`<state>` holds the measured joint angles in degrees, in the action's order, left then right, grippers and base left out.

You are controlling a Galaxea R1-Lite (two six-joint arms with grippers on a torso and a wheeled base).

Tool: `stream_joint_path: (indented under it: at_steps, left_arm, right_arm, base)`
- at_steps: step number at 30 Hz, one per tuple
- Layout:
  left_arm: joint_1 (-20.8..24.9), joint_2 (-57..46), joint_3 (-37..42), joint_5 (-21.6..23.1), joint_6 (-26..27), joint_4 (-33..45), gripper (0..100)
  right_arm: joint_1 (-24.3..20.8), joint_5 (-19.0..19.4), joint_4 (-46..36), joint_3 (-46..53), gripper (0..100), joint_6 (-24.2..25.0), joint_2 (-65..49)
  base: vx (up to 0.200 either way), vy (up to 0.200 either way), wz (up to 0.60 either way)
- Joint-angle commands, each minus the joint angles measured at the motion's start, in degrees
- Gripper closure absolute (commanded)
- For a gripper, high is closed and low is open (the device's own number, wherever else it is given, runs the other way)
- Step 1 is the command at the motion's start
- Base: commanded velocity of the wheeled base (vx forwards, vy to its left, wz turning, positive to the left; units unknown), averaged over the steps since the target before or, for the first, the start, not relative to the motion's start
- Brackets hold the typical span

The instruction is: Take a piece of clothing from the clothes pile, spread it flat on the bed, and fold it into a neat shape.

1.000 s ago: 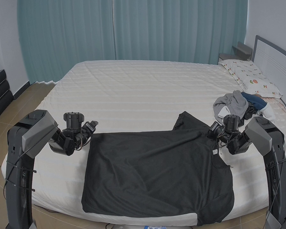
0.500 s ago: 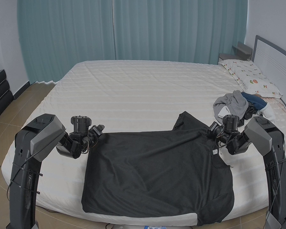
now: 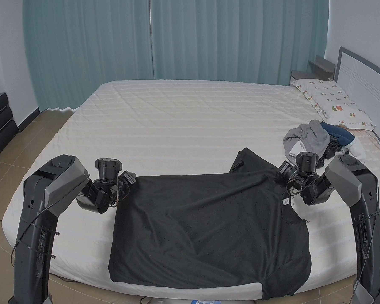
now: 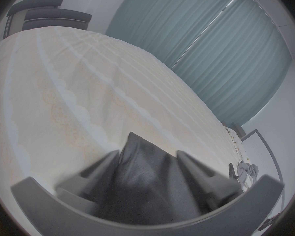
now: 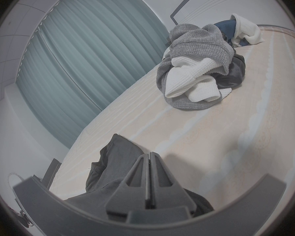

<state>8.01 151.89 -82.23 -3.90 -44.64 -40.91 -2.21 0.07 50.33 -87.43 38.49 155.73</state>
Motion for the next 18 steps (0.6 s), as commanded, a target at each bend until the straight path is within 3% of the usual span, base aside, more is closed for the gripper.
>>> stream_joint_path:
  at_steps: [1,6,12,18]
  left_arm:
    - [-0.1,0.9,-1.8,-0.1,-0.1,0.0,100]
    - [-0.2,0.2,-3.5,-0.9,-0.2,-0.1,100]
    - [-1.1,0.2,-9.4,-5.6,-1.3,-0.7,100]
    - [-1.8,0.4,-10.5,-5.6,-3.0,-0.8,100]
  right_arm:
    - [0.0,0.0,0.6,-0.2,100,0.0,0.0]
    - [0.0,-0.1,3.6,-0.5,100,0.1,0.0]
    - [0.4,-0.6,9.8,-0.9,100,0.0,0.0]
    - [0.6,-1.6,11.5,-3.3,100,0.0,1.3]
  base:
    - [0.0,0.0,0.0]
    - [0.0,0.0,0.0]
    - [0.0,0.0,0.0]
    - [0.0,0.0,0.0]
